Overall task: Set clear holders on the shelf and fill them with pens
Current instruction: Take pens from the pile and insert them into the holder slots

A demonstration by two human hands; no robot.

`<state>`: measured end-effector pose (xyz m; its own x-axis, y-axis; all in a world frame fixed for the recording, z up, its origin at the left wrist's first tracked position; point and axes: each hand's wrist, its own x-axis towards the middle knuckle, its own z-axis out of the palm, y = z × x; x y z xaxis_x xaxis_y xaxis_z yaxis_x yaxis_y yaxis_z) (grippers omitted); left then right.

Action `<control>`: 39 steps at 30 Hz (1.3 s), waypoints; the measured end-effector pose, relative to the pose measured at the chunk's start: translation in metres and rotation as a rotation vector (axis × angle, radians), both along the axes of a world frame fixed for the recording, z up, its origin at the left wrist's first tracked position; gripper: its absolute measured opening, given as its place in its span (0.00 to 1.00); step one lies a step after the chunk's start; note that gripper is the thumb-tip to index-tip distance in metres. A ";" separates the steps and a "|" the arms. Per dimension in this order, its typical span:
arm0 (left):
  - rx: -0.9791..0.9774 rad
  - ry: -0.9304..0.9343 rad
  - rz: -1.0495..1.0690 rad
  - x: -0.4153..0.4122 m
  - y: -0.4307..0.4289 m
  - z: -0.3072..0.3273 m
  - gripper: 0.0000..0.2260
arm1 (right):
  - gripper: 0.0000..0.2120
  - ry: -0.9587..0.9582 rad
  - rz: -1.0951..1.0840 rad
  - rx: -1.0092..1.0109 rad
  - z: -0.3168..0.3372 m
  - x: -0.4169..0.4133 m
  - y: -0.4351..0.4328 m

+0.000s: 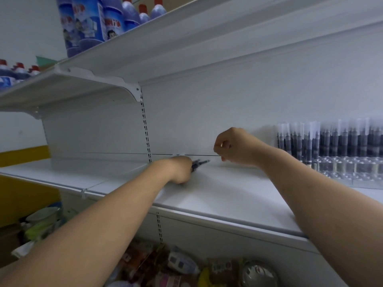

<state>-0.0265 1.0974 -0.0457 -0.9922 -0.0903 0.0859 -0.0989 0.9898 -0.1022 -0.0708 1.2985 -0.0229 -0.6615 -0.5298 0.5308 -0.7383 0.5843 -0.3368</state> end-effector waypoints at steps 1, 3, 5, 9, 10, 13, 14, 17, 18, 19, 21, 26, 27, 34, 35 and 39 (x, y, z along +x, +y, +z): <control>0.048 0.036 -0.017 0.000 -0.005 0.003 0.14 | 0.09 0.022 -0.004 -0.016 0.001 0.002 -0.001; 0.176 0.124 -0.041 0.002 -0.017 0.008 0.15 | 0.09 0.060 -0.006 -0.059 0.004 0.005 -0.002; 0.402 0.174 -0.087 0.004 -0.026 0.009 0.15 | 0.09 0.060 0.003 -0.117 0.010 0.010 -0.002; 0.933 0.184 -0.262 0.011 -0.010 0.012 0.12 | 0.10 0.101 -0.043 -0.170 0.033 0.023 0.010; 0.994 0.202 -0.307 0.010 -0.001 0.015 0.10 | 0.10 0.117 -0.062 -0.184 0.039 0.026 0.017; 1.066 0.282 -0.406 0.003 0.029 0.026 0.08 | 0.11 0.152 -0.138 -0.222 0.054 0.034 0.048; 1.071 0.309 -0.441 0.001 0.042 0.028 0.08 | 0.10 0.157 -0.163 -0.230 0.057 0.036 0.062; 1.104 0.350 -0.561 -0.007 0.086 0.032 0.06 | 0.10 0.143 -0.212 -0.304 0.061 0.038 0.104; 1.127 0.349 -0.606 -0.009 0.102 0.032 0.05 | 0.11 0.143 -0.224 -0.329 0.061 0.038 0.118; 1.141 0.345 -0.647 -0.011 0.117 0.033 0.05 | 0.12 0.147 -0.235 -0.348 0.061 0.038 0.132; 1.149 0.334 -0.728 -0.015 0.146 0.038 0.05 | 0.14 0.148 -0.247 -0.379 0.061 0.037 0.158; 1.159 0.259 -0.865 -0.029 0.204 0.056 0.06 | 0.12 0.035 -0.185 -0.571 0.060 0.029 0.206; 1.166 0.243 -0.884 -0.032 0.213 0.059 0.06 | 0.11 0.013 -0.164 -0.620 0.059 0.026 0.213; 1.176 0.150 -0.995 -0.045 0.247 0.049 0.05 | 0.10 -0.080 -0.056 -0.855 0.031 0.008 0.237; 1.185 0.148 -0.998 -0.045 0.247 0.045 0.06 | 0.11 -0.093 -0.033 -0.857 0.030 0.009 0.236; 1.177 0.170 -1.013 -0.040 0.240 0.040 0.08 | 0.09 -0.144 0.041 -0.857 0.029 0.014 0.229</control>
